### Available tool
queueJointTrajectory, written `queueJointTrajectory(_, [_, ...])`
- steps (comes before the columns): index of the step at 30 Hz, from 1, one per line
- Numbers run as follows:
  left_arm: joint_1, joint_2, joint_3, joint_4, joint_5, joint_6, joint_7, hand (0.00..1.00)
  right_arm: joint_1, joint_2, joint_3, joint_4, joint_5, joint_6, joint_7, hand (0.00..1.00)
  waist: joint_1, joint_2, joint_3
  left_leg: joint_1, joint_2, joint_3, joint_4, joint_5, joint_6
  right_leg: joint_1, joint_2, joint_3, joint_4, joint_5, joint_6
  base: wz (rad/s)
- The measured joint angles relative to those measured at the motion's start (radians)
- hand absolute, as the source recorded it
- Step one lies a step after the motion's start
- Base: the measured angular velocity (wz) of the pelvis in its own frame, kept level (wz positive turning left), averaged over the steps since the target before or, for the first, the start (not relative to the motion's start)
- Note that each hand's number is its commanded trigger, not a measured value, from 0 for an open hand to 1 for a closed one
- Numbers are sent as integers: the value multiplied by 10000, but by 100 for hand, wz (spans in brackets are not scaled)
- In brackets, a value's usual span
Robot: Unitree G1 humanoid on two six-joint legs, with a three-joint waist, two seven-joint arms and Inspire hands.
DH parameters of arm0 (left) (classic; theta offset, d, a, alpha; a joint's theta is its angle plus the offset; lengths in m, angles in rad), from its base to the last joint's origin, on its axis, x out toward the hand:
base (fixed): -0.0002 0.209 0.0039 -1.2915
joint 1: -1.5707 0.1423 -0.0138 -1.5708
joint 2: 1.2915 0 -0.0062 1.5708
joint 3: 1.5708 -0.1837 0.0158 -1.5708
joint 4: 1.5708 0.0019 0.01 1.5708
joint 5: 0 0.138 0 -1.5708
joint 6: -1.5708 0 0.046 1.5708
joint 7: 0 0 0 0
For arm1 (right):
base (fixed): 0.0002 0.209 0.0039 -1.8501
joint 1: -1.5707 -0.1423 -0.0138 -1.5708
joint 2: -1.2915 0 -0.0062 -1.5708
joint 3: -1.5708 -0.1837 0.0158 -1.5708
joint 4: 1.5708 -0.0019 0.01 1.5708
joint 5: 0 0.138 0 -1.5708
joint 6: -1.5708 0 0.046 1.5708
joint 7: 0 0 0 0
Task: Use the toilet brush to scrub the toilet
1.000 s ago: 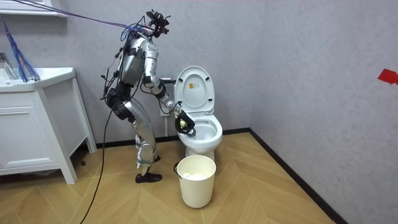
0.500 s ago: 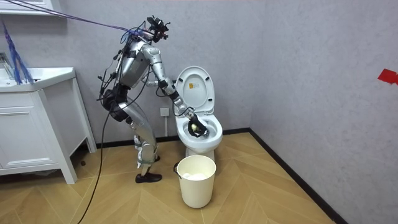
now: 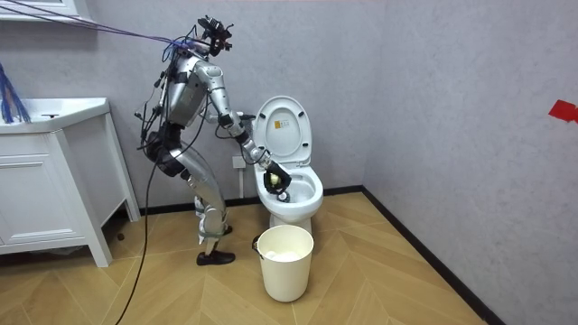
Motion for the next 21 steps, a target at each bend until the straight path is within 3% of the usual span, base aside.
queueJointTrajectory(3, [475,-136,4,-159,19,-240,-6,0,1209,40,-282,-1877,1,491,321,100,-196,55,-45,215,132,74,-300,30,-33,209,139,-24,-365,150,2,-17])
queueJointTrajectory(5, [968,-132,153,-602,28,-389,-1,0,1689,98,-529,-2801,-1,640,596,100,-245,57,-53,165,331,81,-388,59,-94,225,390,-31,-690,309,-162,-22])
queueJointTrajectory(9, [1148,-8,285,-891,3,-521,171,0,1461,-17,-642,-2539,6,603,744,100,-155,67,-61,153,411,18,-334,21,-199,227,486,-73,-723,318,-322,-1])
queueJointTrajectory(11, [1044,73,284,-828,-31,-526,436,0,808,-121,-596,-1507,404,269,609,100,-36,62,-58,176,435,49,-317,11,-214,226,501,-43,-699,306,-342,0])
queueJointTrajectory(13, [746,290,117,-768,-359,-531,699,0,-280,-381,-42,278,1940,-469,218,100,26,-46,-46,191,335,183,-321,41,-189,87,302,33,-380,132,-328,11])
queueJointTrajectory(15, [501,380,124,-568,-399,-489,784,0,-909,-295,-27,1323,3104,-912,-34,100,98,-261,-34,159,258,369,-307,65,-152,-115,129,151,-84,32,-341,10])
queueJointTrajectory(16, [382,401,126,-479,-391,-457,835,0,-1281,-293,-162,1838,3768,-1183,-248,100,-30,-339,-22,114,102,400,-323,131,-100,-258,-76,182,165,-82,-306,21])
queueJointTrajectory(18, [27,447,128,-194,-377,-446,905,0,-1813,-276,-487,2489,4226,-1381,-574,100,-173,-598,-14,-36,-39,554,-312,209,-28,-584,-324,293,537,-203,-283,20])
queueJointTrajectory(19, [-243,450,129,57,-320,-391,926,0,-2120,-293,-532,2753,4239,-1398,-748,100,-270,-780,37,-121,-62,611,-289,238,1,-723,-373,345,650,-212,-285,9])
queueJointTrajectory(21, [-385,448,134,210,-165,-180,925,0,-2321,-292,-671,2959,4240,-1695,-905,100,-470,-1031,57,-257,-84,611,-187,267,13,-848,-405,364,744,-219,-273,2])
